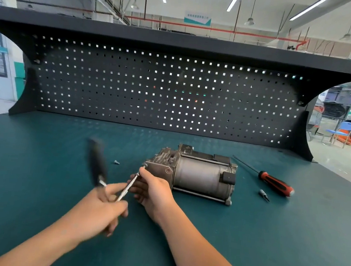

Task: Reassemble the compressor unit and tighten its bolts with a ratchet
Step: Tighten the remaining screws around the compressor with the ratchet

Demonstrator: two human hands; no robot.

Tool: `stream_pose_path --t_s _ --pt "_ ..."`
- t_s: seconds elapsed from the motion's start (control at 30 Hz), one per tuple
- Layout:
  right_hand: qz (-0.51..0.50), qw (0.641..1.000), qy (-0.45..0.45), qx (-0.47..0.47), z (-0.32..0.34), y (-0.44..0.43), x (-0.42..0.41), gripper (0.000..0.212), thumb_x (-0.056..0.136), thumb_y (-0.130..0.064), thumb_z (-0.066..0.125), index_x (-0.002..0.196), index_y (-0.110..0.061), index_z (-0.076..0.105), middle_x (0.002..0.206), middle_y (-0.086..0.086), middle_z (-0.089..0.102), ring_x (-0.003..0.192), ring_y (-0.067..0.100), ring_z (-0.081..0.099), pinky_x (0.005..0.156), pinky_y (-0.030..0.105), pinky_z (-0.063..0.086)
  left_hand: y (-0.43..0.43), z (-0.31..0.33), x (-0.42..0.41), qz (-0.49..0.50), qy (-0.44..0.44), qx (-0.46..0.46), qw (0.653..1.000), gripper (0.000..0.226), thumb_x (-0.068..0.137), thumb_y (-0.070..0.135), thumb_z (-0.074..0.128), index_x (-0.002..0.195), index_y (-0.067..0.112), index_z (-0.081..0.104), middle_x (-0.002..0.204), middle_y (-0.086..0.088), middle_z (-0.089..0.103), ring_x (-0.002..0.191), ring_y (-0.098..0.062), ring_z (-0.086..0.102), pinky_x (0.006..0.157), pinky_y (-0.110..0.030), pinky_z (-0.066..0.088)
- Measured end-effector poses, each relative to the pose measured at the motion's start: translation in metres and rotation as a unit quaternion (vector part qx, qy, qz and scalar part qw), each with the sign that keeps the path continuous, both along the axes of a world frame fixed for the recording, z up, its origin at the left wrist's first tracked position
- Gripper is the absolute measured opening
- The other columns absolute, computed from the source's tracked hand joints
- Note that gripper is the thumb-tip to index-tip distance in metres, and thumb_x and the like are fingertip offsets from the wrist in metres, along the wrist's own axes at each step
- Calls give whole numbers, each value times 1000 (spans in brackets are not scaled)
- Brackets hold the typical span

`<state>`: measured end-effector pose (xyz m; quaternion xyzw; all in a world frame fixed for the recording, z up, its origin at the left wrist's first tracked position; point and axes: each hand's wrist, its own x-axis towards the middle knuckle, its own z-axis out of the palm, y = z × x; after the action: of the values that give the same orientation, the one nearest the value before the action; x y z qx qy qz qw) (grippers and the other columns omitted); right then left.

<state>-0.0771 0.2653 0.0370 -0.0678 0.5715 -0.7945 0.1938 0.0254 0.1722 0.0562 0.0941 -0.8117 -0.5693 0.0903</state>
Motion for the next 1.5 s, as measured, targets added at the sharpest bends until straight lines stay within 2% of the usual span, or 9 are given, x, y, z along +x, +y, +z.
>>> stream_pose_path --t_s 0.2,0.37,0.57,0.73,0.8,0.9,1.13,1.3,1.5 --pt "-46 994 68 66 -3 -6 2 30 85 -33 65 64 -12 61 56 -3 57 51 7 52 48 18 38 -1 -5 -3 12 61 -572 818 52 92 30 33 141 25 15 104 8 60 96 -19 59 65 -29 37" --pt "-32 998 32 34 -2 -6 3 24 88 -26 61 69 -11 61 65 2 62 58 12 55 56 22 39 10 -8 5 4 20 120 993 24 92 10 53 108 27 59 58 5 66 41 -7 51 42 -20 47" --pt "5 1000 -9 -1 2 -5 4 26 91 -30 56 75 -11 64 65 -1 68 56 8 56 54 21 35 4 -3 -1 23 -21 633 774 7 90 8 45 92 3 51 59 -11 62 30 -4 44 33 -11 40" --pt "30 998 -36 -32 1 -3 3 36 97 -30 45 77 -6 63 59 2 64 53 13 59 48 21 43 5 -10 -1 -45 41 12 998 57 87 -8 44 114 41 54 95 0 61 43 -5 44 45 -17 41" --pt "14 998 -36 -53 -1 -5 4 34 97 -26 45 78 -2 60 64 8 63 54 15 61 52 23 48 0 -14 -3 -55 47 -443 894 67 86 2 43 131 48 22 102 5 39 58 -8 46 53 -21 38" --pt "-7 998 -22 -57 -3 -3 3 27 95 -23 50 79 -3 59 65 8 63 45 11 58 46 19 44 5 -15 0 -45 52 -567 821 64 82 4 44 132 38 21 99 3 30 70 -20 53 60 -33 45" --pt "-44 999 12 -9 -2 -8 4 26 86 -23 64 66 -8 60 61 4 59 53 16 54 51 23 46 11 -11 0 -96 58 -49 992 41 91 10 52 105 47 44 94 0 65 56 0 58 58 -20 51" --pt "-8 999 -29 -33 3 -5 1 27 90 -25 58 69 -9 62 58 0 64 52 11 57 57 23 44 20 1 3 -35 -11 555 831 28 89 6 49 72 5 71 74 -14 70 44 -11 60 46 -18 52" --pt "-7 999 34 24 -2 -4 1 33 92 -35 54 70 -12 63 57 -4 64 55 11 58 63 26 42 14 4 -1 -11 -18 537 843 25 90 1 41 95 9 64 58 -5 60 32 -3 42 33 -10 36"
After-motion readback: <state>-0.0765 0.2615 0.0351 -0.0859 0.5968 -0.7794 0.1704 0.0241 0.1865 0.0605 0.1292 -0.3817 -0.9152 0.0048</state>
